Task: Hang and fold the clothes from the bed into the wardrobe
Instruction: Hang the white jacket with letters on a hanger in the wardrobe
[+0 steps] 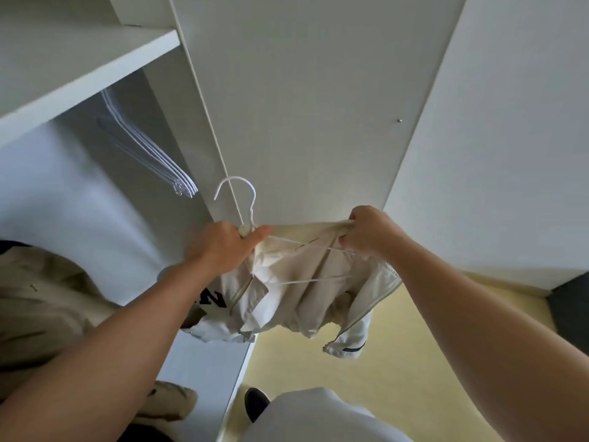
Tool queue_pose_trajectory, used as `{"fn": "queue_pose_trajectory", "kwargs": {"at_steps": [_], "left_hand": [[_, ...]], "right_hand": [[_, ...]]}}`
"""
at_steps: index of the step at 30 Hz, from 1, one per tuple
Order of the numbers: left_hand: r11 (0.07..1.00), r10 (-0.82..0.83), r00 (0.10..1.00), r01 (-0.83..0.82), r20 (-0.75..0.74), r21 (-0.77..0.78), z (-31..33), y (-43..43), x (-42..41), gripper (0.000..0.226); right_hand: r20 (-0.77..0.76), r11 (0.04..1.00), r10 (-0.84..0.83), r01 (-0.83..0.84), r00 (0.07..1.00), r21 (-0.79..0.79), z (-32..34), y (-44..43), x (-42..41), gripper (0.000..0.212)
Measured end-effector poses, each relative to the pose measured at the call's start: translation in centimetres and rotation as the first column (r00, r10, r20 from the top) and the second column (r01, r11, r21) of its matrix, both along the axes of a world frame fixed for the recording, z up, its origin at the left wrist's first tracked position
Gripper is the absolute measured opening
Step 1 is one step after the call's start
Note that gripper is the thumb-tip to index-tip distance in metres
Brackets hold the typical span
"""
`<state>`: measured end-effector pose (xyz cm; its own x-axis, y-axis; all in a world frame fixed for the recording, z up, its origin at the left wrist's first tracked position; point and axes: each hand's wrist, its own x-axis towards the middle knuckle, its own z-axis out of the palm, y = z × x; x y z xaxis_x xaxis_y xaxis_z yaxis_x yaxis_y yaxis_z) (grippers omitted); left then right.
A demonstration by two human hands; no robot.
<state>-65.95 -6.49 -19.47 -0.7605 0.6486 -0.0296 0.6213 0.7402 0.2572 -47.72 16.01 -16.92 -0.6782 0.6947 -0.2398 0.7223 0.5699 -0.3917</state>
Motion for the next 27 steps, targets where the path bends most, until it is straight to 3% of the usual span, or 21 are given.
{"fn": "queue_pose_trajectory", "kwargs": {"at_steps": [4, 8, 11, 14, 16, 18, 24, 27], "left_hand": [[0.995, 0.102, 0.987, -0.102, -0.126, 0.014, 1.4, 1.6, 4.1, 0.096], [0.995, 0.087, 0.969, -0.073, -0.233, 0.068, 2.4, 3.5, 8.9, 0.086], [0.996, 0.019, 0.965, 0.003, -0.261, 0.086, 3.3, 4.1, 11.0, 0.090], [0.990, -0.048, 0.972, 0.077, -0.230, 0.119, 4.4, 4.2, 11.5, 0.099], [0.982, -0.080, 0.984, 0.105, -0.162, 0.155, 5.2, 4.7, 11.7, 0.104], [0.976, -0.121, 0.987, 0.137, -0.102, 0.168, 5.7, 5.9, 12.2, 0.102], [0.976, -0.160, 0.984, 0.170, -0.083, 0.134, 5.4, 8.8, 13.2, 0.101], [0.980, -0.161, 0.985, 0.167, -0.067, 0.112, 4.7, 9.8, 13.4, 0.097]], "right_hand": [[-0.006, 0.986, -0.071, 0.071, 0.997, 0.150, 0.0, 1.5, 6.7, 0.012], [0.024, 0.956, -0.064, 0.054, 0.998, 0.287, -0.2, 2.1, 11.6, 0.008], [0.125, 0.898, -0.009, -0.047, 0.992, 0.437, 0.8, 2.8, 14.8, 0.032], [0.333, 0.894, 0.037, -0.181, 0.942, 0.411, 2.1, 4.4, 17.9, 0.056], [0.373, 0.881, 0.046, -0.213, 0.927, 0.421, 1.8, 4.7, 19.5, 0.043], [0.304, 0.860, 0.017, -0.169, 0.953, 0.481, 1.2, 4.5, 20.6, 0.022], [0.169, 0.896, -0.108, 0.022, 0.980, 0.444, 0.4, 5.2, 21.5, 0.019], [0.146, 0.945, -0.182, 0.132, 0.972, 0.299, 1.5, 5.9, 21.2, 0.014]]}}
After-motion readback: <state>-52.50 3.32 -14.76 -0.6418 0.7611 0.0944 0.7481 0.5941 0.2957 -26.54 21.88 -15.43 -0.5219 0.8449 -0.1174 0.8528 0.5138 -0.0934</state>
